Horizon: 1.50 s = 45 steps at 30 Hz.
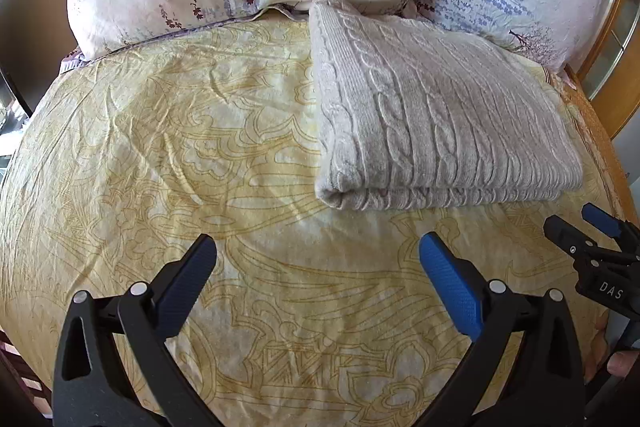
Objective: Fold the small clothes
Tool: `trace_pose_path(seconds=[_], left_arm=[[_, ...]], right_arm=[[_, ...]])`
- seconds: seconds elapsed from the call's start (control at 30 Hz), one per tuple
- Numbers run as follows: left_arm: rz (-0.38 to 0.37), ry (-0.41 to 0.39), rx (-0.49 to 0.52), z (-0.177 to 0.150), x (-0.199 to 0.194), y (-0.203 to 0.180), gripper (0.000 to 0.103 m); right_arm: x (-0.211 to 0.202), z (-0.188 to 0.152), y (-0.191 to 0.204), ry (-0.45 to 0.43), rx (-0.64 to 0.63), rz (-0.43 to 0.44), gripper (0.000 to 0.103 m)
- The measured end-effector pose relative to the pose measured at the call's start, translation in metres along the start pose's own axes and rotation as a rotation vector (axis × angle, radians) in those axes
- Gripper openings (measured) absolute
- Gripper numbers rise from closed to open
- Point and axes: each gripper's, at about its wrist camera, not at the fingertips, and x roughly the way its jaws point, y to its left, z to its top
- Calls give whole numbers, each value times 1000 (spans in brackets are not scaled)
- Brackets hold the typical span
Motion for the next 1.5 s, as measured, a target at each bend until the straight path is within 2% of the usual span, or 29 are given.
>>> trace_pose_path(seconds=[0.27,0.8,1.03,1.5], left_arm=[[21,57,16,-3,15,-5,101],[61,58,9,-3,17,-10,101],[62,84,10,0,19,-10,101],[63,78,6,-2,18,-10,101]], right_arm=[[8,-7,9,39,-32,-11,100],[13,-10,10,63,-34,-28,102],[12,-11,11,61,1,-51,102],[12,-12,11,60,1,-52,102]])
